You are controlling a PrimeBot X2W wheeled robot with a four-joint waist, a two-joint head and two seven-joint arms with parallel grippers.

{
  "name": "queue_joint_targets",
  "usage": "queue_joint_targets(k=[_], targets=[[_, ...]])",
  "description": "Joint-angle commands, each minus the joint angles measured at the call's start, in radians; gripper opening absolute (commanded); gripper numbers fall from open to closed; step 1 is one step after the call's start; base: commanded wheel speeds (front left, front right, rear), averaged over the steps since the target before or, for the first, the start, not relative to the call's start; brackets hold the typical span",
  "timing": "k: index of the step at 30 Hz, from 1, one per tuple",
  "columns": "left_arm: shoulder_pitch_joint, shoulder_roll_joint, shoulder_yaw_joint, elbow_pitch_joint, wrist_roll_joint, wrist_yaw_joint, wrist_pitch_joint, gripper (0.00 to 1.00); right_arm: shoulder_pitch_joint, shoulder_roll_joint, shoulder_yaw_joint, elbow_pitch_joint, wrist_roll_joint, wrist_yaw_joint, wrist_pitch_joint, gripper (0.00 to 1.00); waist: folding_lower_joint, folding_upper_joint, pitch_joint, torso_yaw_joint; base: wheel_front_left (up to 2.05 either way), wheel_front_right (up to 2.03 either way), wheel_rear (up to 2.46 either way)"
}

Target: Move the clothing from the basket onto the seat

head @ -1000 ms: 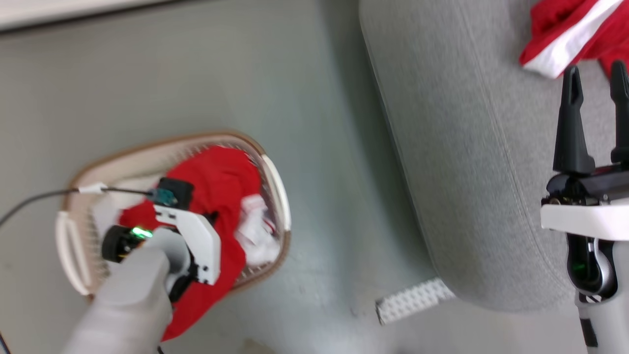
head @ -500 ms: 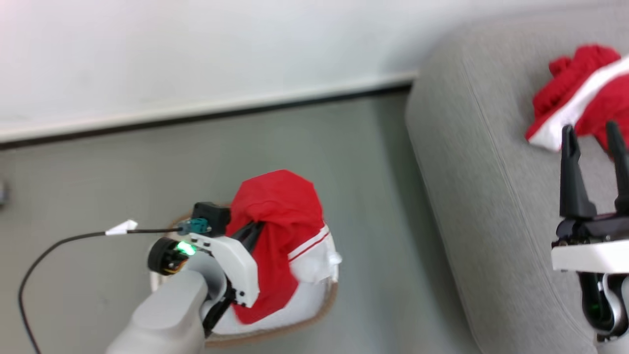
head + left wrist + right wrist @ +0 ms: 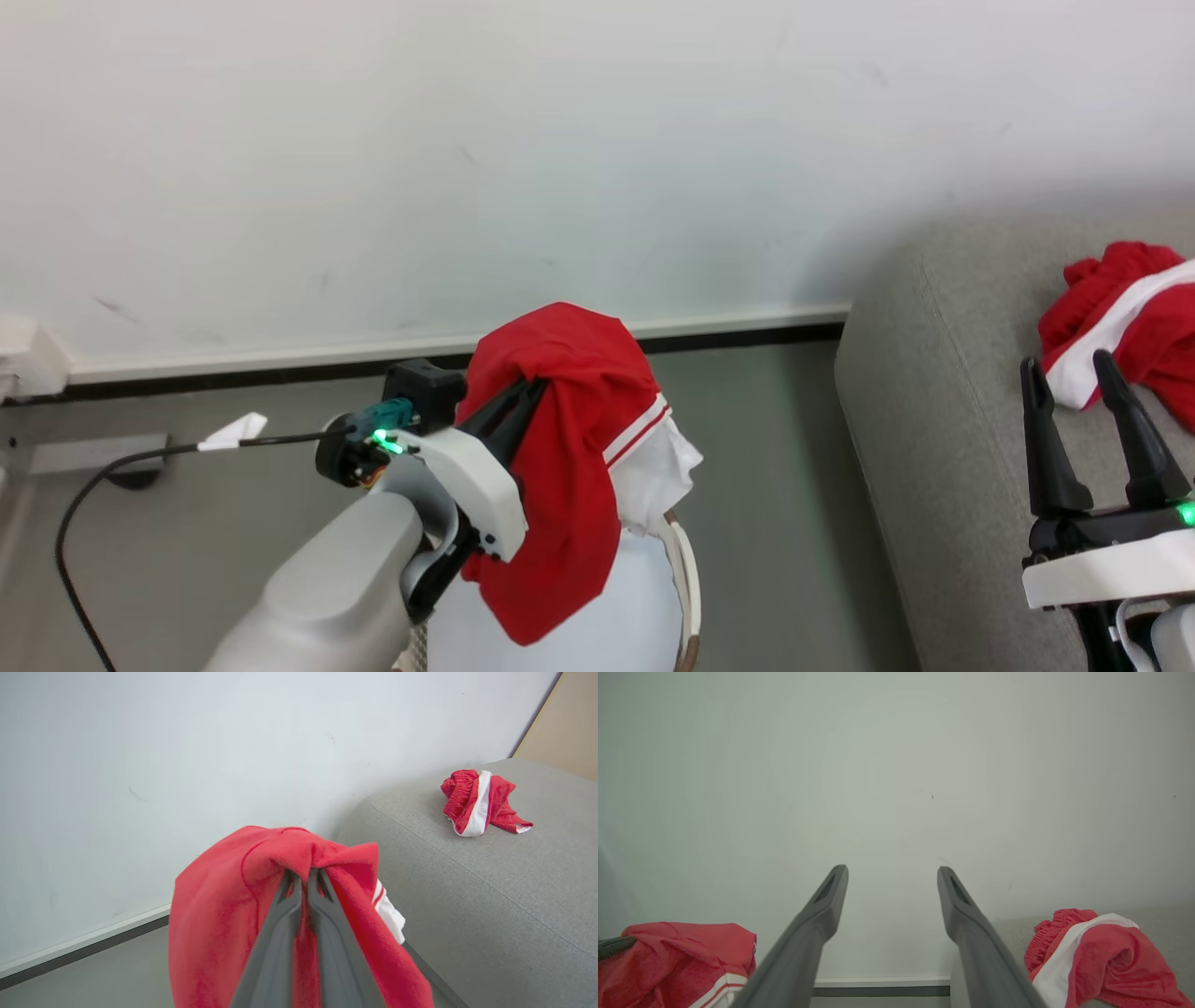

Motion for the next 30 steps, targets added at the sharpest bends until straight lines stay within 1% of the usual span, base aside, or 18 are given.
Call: queue_joint_targets(k=[1,4,8,13,21,25,30], targets=[[0.01,0.013,0.007,-0.015,0.005,0.007,-0.005,0.0,0.017,-0.002,0.0,0.003,0.007,-0.002,-0.003,1.0,0.0003,0.0,-0.038,0.02,0.0,0.0,0.0],[0.01,0.02,0.03,-0.085,0.004,0.026,-0.006,0.0,0.037,-0.002,0.0,-0.003,0.018,-0.002,-0.003,1.0,0.0003,0.0,-0.057,0.027,0.0,0.0,0.0],[0.018,0.052,0.054,-0.183,0.016,0.06,-0.005,0.0,0.062,0.002,0.003,-0.009,0.025,-0.002,-0.003,1.0,0.0003,0.0,-0.075,0.034,0.0,0.0,0.0],[0.039,0.085,0.069,-0.287,0.006,0.098,0.006,0.0,0.076,0.009,0.021,-0.029,0.03,-0.002,-0.003,1.0,0.0003,0.0,-0.084,0.035,0.0,0.0,0.0],[0.071,0.122,0.076,-0.398,-0.007,0.135,0.04,0.0,0.072,0.009,0.06,-0.049,0.036,-0.002,-0.003,1.0,0.0003,0.0,-0.076,0.029,0.0,0.0,0.0],[0.075,0.13,0.073,-0.427,-0.008,0.144,0.047,0.0,0.054,0.001,0.132,-0.084,0.054,-0.002,-0.003,1.0,0.0003,0.0,-0.07,0.031,0.0,0.0,0.0],[0.066,0.119,0.056,-0.44,0.002,0.135,0.049,0.0,0.033,-0.005,0.279,-0.109,0.092,-0.002,-0.003,1.0,0.0003,0.0,-0.068,0.045,0.0,0.0,0.0]])
